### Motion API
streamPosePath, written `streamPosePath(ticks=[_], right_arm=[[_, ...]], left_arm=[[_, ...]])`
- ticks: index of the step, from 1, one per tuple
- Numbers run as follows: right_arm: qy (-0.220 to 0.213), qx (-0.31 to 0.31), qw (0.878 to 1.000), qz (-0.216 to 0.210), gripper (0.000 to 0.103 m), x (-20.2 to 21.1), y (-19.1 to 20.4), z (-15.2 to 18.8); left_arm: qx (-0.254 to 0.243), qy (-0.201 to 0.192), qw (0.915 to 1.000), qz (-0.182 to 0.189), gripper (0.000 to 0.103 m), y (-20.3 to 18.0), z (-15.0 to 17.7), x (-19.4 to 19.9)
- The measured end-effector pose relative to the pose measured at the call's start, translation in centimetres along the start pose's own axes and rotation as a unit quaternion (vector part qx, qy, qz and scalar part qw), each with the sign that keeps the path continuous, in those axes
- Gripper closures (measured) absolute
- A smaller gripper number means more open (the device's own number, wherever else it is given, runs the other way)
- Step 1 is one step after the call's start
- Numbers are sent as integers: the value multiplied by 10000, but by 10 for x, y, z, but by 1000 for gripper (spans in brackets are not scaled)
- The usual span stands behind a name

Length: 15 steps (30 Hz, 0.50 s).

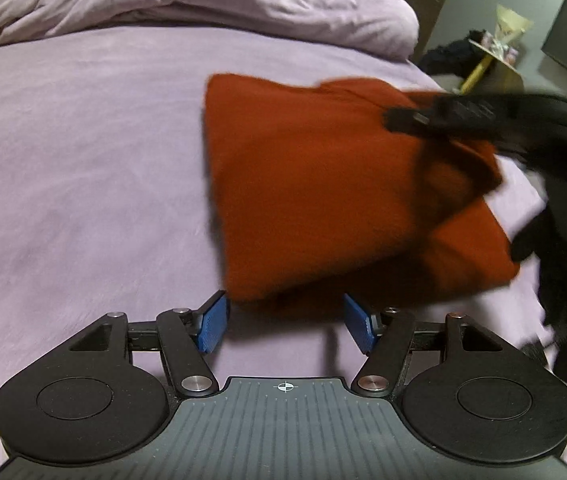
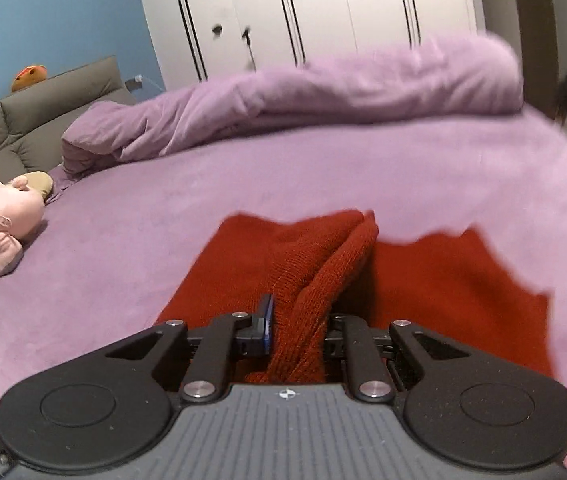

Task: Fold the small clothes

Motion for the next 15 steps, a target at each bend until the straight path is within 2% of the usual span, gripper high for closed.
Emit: streamPosePath(ticks=[3, 7, 9, 11, 12, 14, 15], right_arm=[[69, 102, 9988, 481, 89, 6, -23, 8], [497, 27, 9937, 1002, 87, -3, -63, 39], [508, -533, 9934, 880, 83, -3, -79, 50], [427, -1097, 9913, 597, 76, 4, -88, 53], [442, -1361, 9886, 471, 69, 7, -92, 53], [437, -1640, 9848, 381, 63, 10, -95, 51], [424, -1667, 9844, 365, 56, 11, -93, 49]], left_arm=[[113, 103, 9998, -108, 41, 0, -2, -13], [178, 153, 9997, -77, 38, -2, 0, -18], [200, 159, 9997, -50, 40, -2, 0, -17], [242, 158, 9996, -17, 41, -1, 0, -17], [243, 161, 9996, -18, 41, -1, -1, -17], [246, 163, 9996, -44, 41, -2, -1, -18], [250, 158, 9995, -58, 41, -5, -1, -19]])
Point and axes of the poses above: each gripper's, at about its wrist camera, not at the fingertips, and x roughly against the way its jaws point, y to its left, z to its underside, the point moved 9 cm from there along -x, roughly the way its jaws point, and after that the axes turned 2 degrees about x, right-handed, at the moved point
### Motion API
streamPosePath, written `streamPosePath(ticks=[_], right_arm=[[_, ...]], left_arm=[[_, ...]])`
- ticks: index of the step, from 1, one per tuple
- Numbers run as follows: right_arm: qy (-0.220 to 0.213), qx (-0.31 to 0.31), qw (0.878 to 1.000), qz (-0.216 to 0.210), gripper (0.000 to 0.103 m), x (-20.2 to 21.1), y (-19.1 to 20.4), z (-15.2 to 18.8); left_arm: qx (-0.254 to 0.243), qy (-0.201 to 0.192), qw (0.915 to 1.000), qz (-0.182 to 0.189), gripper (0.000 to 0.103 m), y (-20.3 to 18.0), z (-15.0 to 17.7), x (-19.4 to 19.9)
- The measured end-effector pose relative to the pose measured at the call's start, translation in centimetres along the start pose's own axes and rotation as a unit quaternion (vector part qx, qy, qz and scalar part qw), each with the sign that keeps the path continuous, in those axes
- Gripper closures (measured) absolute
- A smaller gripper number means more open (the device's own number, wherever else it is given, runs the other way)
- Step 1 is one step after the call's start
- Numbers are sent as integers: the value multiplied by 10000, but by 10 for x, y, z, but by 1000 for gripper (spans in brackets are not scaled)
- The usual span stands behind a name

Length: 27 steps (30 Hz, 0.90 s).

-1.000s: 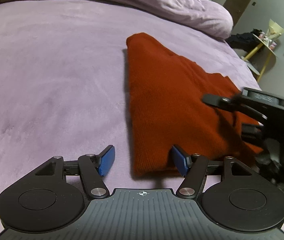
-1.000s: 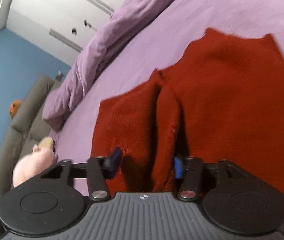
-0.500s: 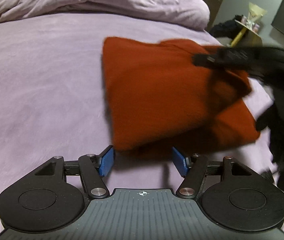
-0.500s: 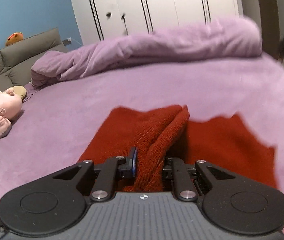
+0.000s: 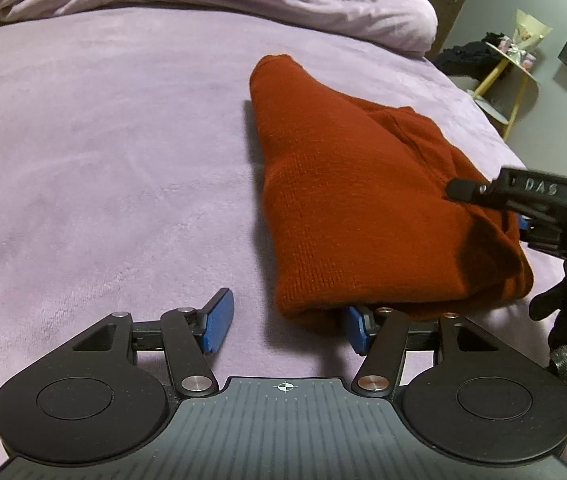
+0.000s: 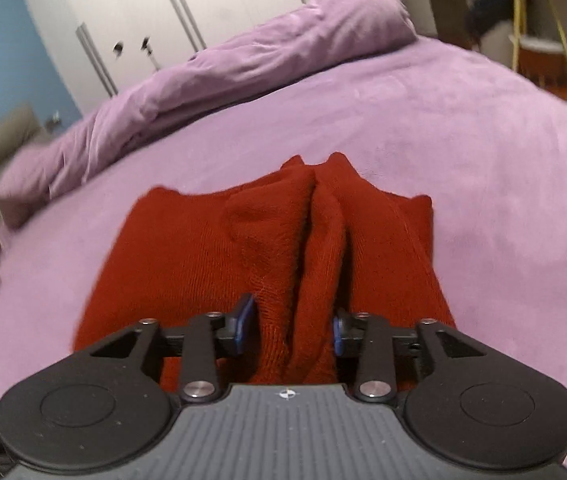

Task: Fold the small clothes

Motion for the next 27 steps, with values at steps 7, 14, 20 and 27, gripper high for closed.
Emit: streamPosePath(ticks=[7, 14, 20, 27], right_arm=[[-21, 1375, 9894, 467, 89, -20, 43, 8], [-697, 1765, 9754, 1123, 90, 8, 38, -21], [-409, 1309, 9838, 1152, 85, -8, -6, -7], [-505, -496, 9967, 402, 52, 58, -45, 1]], left_arm=[[-86, -9, 9999, -122, 39, -4, -1, -2], [17, -22, 9999, -116, 36, -1, -4, -2], [-13, 1, 10000, -92, 39, -6, -3, -4], [55, -25, 10000, -47, 41, -6, -3, -3]])
Point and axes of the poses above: each gripper's, at about its wrist camera, not at the fingertips, and x roughly against the way its jaws point, y to its left, z to its underside, the point moved 9 cm from there along -x, roughly the way its jaws point, and after that the axes turned 2 degrees about x, right-handed, at the moved point
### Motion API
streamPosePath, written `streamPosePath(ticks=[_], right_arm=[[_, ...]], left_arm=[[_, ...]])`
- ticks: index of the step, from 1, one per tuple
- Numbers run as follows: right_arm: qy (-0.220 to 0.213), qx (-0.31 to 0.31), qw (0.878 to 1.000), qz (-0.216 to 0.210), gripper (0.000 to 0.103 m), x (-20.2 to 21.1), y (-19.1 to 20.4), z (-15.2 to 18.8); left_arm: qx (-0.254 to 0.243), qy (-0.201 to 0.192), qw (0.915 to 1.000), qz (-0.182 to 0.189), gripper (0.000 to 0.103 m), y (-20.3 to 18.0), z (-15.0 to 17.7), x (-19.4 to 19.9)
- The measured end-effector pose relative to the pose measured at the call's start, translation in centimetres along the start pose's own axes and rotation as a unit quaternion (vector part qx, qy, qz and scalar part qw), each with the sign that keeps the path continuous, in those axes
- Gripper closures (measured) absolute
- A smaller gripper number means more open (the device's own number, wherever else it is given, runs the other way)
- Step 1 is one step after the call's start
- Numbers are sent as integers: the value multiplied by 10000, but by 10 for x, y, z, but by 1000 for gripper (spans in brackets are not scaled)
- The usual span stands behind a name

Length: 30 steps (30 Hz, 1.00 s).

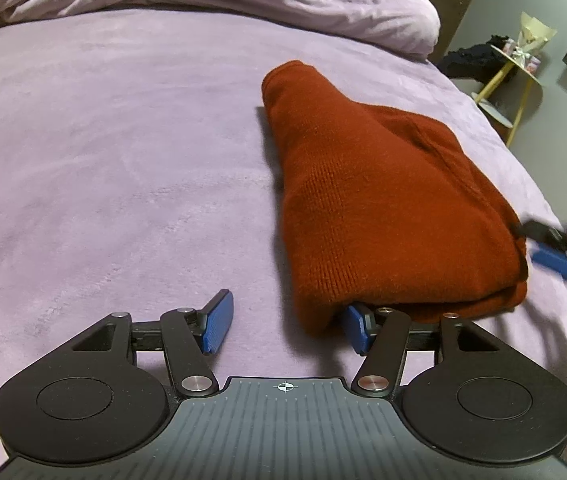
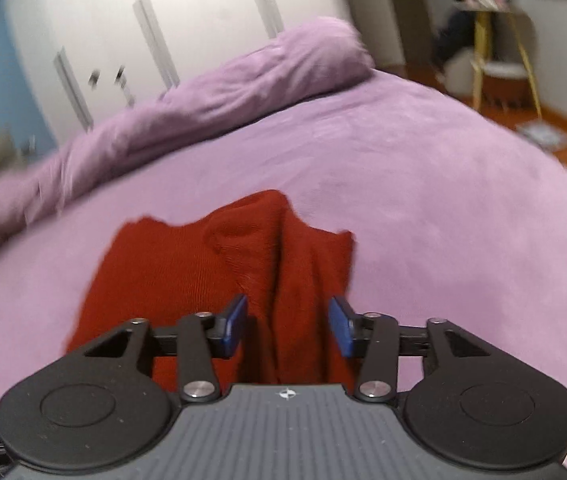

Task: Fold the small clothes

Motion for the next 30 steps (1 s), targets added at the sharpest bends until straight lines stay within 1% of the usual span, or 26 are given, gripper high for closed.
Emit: streamPosePath(ticks=[3, 5, 6, 7, 9, 11, 12, 13, 14, 15, 17, 18, 19, 20, 21, 22, 23, 24, 25, 28, 29, 30], right_arm=[[209, -698, 9959, -529, 52, 19, -7, 28], [378, -950, 9910, -864, 52, 19, -3, 41], [385, -955, 9905, -913, 52, 16, 1, 43], [393, -936, 9910, -867, 53, 11, 5, 43], [298, -988, 9904, -918, 54, 3, 10, 40], [334, -1220, 9874, -949, 58, -5, 11, 38], [359, -1328, 9863, -911, 66, -11, 10, 38], [425, -1349, 9873, -727, 77, -17, 7, 40], [539, -1357, 9878, -535, 80, -21, 3, 43], [591, -1419, 9869, -484, 82, -24, 2, 44], [592, -1569, 9842, -565, 86, -23, 4, 42], [589, -2073, 9712, -1021, 87, -19, 2, 40], [530, -3033, 9325, -1889, 88, -15, -3, 38], [368, -3948, 8796, -2628, 88, -11, -12, 36], [223, -4434, 8497, -2843, 88, -10, -24, 36], [168, -4463, 8541, -2667, 88, -11, -33, 37], [217, -4187, 8822, -2141, 88, -14, -42, 40], [417, -3767, 9122, -1557, 88, -18, -47, 45], [545, -3474, 9277, -1251, 88, -20, -48, 49], [458, -3009, 9464, -1083, 88, -15, -35, 43], [412, -2949, 9480, -1121, 88, -12, -30, 40], [369, -3138, 9384, -1399, 88, -10, -26, 37]], left_arm=[[-38, -39, 10000, -26, 42, 0, 3, -1], [-18, -23, 10000, -60, 42, -1, 3, 0], [-3, -11, 10000, -69, 43, -1, 3, 1], [-6, -2, 10000, -71, 43, -2, 3, 2], [-62, 1, 9999, -117, 43, -4, 1, 2], [-124, 15, 9998, -150, 43, -5, 1, 2], [-140, 26, 9998, -155, 43, -6, 1, 1], [-155, 36, 9997, -164, 42, -6, 1, 0], [-175, 49, 9997, -180, 42, -7, 1, -1], [-205, 61, 9996, -200, 41, -8, 1, -2], [-277, 59, 9993, -252, 41, -8, 0, -2], [-299, 55, 9991, -282, 41, -8, 0, -1], [-310, 41, 9990, -312, 40, -7, -1, -1], [-294, 38, 9990, -330, 38, -6, -1, -2], [-264, 43, 9992, -288, 36, -6, -1, -2], [-211, 50, 9995, -243, 36, -6, -1, -2], [-202, 77, 9995, -237, 36, -7, -1, -2], [-229, 94, 9994, -238, 37, -7, 0, -3], [-271, 79, 9993, -262, 38, -8, 0, -3], [-292, 70, 9992, -282, 40, -9, -1, -1], [-252, 67, 9993, -280, 41, -8, -3, 0], [-229, 45, 9993, -285, 41, -7, -4, 2]])
Point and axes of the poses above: each gripper's, at about its wrist camera, not at the fingertips, and x roughly against the way its jaws point, y to its left, z to its underside, the point moved 9 cm from there along -x, roughly the way its jaws point, and after that the axes turned 2 degrees about x, right-handed, at the moved point
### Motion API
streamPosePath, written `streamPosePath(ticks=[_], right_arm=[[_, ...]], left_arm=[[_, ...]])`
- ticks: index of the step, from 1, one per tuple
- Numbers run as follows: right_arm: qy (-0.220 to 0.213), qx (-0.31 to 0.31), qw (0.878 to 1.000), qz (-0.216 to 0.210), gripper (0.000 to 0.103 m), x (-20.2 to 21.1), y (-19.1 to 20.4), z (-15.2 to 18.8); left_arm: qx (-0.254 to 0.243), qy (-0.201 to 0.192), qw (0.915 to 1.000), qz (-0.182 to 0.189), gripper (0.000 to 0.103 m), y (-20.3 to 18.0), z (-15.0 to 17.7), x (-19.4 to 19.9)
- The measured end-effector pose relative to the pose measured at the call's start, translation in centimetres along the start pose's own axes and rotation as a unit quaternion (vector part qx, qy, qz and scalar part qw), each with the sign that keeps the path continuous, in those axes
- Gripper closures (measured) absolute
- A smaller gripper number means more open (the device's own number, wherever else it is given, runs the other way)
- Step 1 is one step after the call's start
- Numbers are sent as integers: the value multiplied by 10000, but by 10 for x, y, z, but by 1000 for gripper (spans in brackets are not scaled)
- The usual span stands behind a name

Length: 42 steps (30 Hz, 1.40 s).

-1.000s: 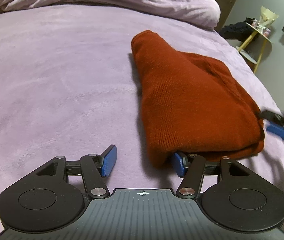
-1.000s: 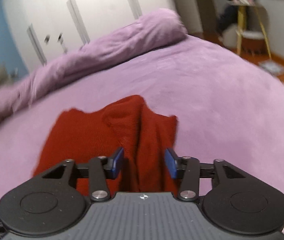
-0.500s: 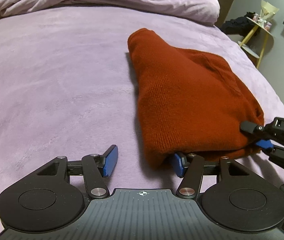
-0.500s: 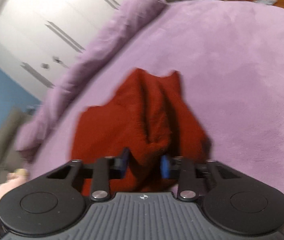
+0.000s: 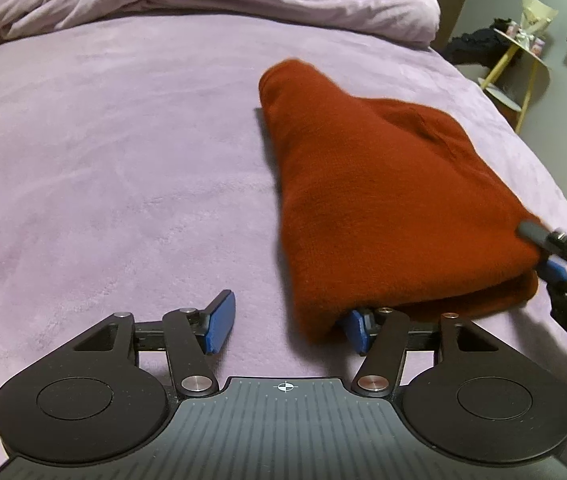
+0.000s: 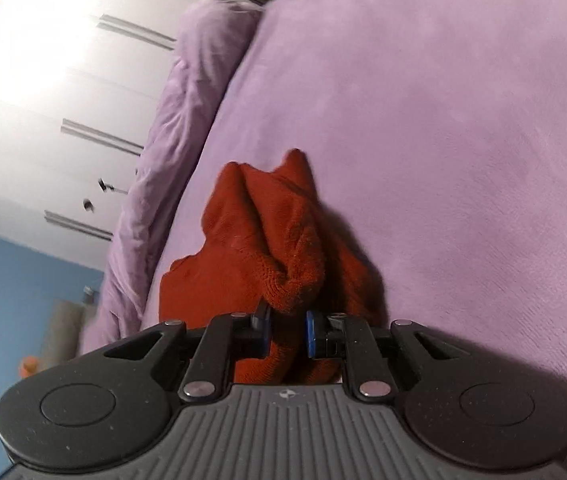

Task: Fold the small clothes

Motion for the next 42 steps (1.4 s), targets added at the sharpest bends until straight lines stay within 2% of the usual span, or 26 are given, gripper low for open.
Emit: streamPosePath(ticks=[1, 2, 3, 4, 5, 6, 9, 12, 14, 16, 17, 21, 22, 24, 27, 28, 29, 33, 36, 38, 40, 42], right_arm=[[44, -396, 9980, -491, 88, 0, 2, -3], [36, -651, 9948, -783, 88, 1, 2, -5], [-2, -671, 9953, -698, 88, 0, -2, -7], [-20, -398, 9988, -280, 88, -1, -8, -7], [16, 130, 9995, 288, 88, -5, -11, -4], [31, 642, 9962, 585, 88, -7, -10, -2], [-12, 1635, 9824, 902, 85, -4, 9, 3], [11, 1901, 9751, 1139, 73, 7, 15, -3], [-213, 2050, 9693, 1344, 71, 18, 16, -15], [-550, 2341, 9583, 1542, 71, 26, 27, -21], [-617, 2530, 9541, 1479, 71, 22, 34, -20], [-145, 3258, 9413, 874, 71, -33, 83, -3], [27, 3495, 9340, 740, 73, -55, 95, 3], [310, 3895, 9164, 870, 76, -98, 109, 7], [266, 4479, 8865, 1133, 79, -141, 118, 4], [230, 4561, 8802, 1289, 79, -151, 116, 0], [182, 4588, 8784, 1328, 80, -158, 113, -6], [-229, 4465, 8840, 1363, 88, -157, 96, -27], [-423, 4085, 9013, 1379, 90, -155, 77, -40], [-554, 3934, 9083, 1312, 90, -154, 69, -45], [-655, 3899, 9108, 1190, 90, -153, 62, -46], [-741, 3887, 9121, 1071, 90, -153, 58, -45]], left_arm=[[10, -23, 10000, -1, 40, 1, -1, 2], [16, -21, 10000, 24, 39, 1, -2, 2], [38, -3, 10000, 69, 39, 2, -2, 2], [71, 55, 9999, 116, 39, 2, -1, 1], [109, 151, 9997, 167, 39, 3, 1, -1], [145, 223, 9995, 187, 38, 4, 4, -1], [157, 320, 9990, 279, 37, 13, 9, 4], [160, 351, 9988, 309, 37, 31, 11, 17], [171, 246, 9993, 208, 36, 47, 7, 27], [305, 63, 9995, -2, 36, 60, -4, 30], [392, -29, 9992, -42, 36, 62, -11, 29], [656, -263, 9975, -1, 36, 47, -41, 20], [664, -357, 9972, -20, 36, 39, -52, 16], [609, -547, 9966, -26, 36, 24, -71, 8], [529, -815, 9953, -39, 35, 0, -100, -6], [504, -930, 9944, -67, 35, -8, -109, -13], [471, -1040, 9934, -80, 34, -16, -116, -19], [394, -1195, 9919, -158, 33, -38, -136, -56], [294, -1159, 9924, -273, 33, -44, -134, -82], [153, -1111, 9928, -431, 31, -42, -130, -97], [306, -1120, 9926, -349, 26, -36, -126, -104], [562, -1087, 9923, -203, 25, -27, -124, -110]])
Point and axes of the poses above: each gripper's, at about its wrist camera, not at the fingertips, and x roughly against the way its jaws point, y to its left, z to its underside, the point moved 9 cm from there along -x, roughly the way its jaws point, and after that the axes turned 2 degrees about x, right-handed, at the moved point
